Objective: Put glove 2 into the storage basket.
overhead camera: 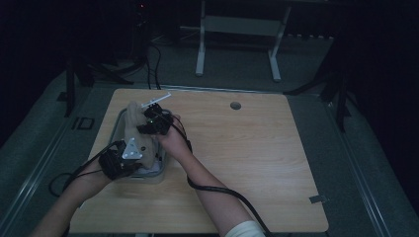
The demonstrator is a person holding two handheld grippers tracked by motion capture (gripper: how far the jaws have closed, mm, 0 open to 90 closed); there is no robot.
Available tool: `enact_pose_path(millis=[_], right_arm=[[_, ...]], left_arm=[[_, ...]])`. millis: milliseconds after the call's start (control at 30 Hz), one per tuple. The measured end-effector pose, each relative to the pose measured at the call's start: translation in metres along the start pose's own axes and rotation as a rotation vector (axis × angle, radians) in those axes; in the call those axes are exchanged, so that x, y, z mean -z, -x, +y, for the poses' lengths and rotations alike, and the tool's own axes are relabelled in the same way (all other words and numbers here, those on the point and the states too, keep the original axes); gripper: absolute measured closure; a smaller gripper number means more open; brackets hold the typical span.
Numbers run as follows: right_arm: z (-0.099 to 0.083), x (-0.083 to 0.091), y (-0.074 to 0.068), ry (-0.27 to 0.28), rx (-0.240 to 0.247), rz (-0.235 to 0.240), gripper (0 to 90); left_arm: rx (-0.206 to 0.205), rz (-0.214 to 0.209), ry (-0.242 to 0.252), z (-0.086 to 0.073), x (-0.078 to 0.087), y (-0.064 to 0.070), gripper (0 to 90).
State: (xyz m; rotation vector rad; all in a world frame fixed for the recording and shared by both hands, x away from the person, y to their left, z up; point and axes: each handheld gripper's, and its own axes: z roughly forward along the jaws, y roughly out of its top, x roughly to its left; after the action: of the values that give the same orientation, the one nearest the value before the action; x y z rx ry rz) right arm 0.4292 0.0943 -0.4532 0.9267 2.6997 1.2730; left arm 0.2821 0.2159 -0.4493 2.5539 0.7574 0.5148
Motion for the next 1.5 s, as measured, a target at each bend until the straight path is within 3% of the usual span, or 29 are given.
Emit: enact_pose_path(millis=[367, 500, 633, 800, 867, 900, 933, 1033, 1133, 1200, 1400, 1500], right_arm=[[-0.009, -0.017, 0.017, -0.062, -0.021, -0.03, 72.7], [-0.014, -0.021, 0.021, -0.081, -0.022, -0.03, 70.8], [-0.014, -0.019, 0.024, -0.083, -0.015, -0.024, 60.1], [-0.012, -0.01, 0.023, -0.069, 0.029, -0.067, 42.5], [-0.011, -0.008, 0.022, -0.063, 0.036, -0.076, 39.3], [-0.011, -0.004, 0.022, -0.059, 0.042, -0.074, 37.0], [-0.009, 0.003, 0.02, -0.046, 0.05, -0.079, 28.8], [-0.009, 0.014, 0.02, -0.041, 0.076, -0.071, 20.1], [-0.01, 0.022, 0.019, -0.022, 0.106, -0.067, 18.0], [-0.012, 0.028, 0.018, -0.011, 0.134, -0.088, 16.7], [-0.022, 0.042, 0.023, 0.0, 0.159, -0.106, 14.0], [-0.028, 0.048, 0.027, 0.001, 0.163, -0.119, 13.9]], left_arm=[[0.035, -0.02, -0.007, 0.001, -0.023, -0.003, 80.9], [0.019, -0.015, -0.018, 0.0, -0.029, -0.001, 80.7], [0.035, -0.023, -0.003, -0.003, -0.03, -0.001, 80.3], [0.046, -0.029, 0.003, -0.003, -0.03, -0.002, 77.7], [0.056, -0.034, 0.007, -0.002, -0.029, -0.003, 70.1], [0.083, -0.046, 0.019, -0.001, -0.026, -0.005, 70.1], [0.103, -0.055, 0.019, 0.0, -0.025, -0.006, 58.9], [0.122, -0.039, 0.028, 0.004, -0.021, -0.007, 39.8], [0.163, -0.039, 0.077, 0.009, -0.013, -0.008, 26.1], [0.166, -0.05, 0.094, 0.012, -0.01, -0.008, 16.9], [0.174, -0.045, 0.162, 0.021, -0.011, 0.0, 13.5], [0.18, -0.064, 0.205, 0.027, -0.015, 0.004, 13.5]])
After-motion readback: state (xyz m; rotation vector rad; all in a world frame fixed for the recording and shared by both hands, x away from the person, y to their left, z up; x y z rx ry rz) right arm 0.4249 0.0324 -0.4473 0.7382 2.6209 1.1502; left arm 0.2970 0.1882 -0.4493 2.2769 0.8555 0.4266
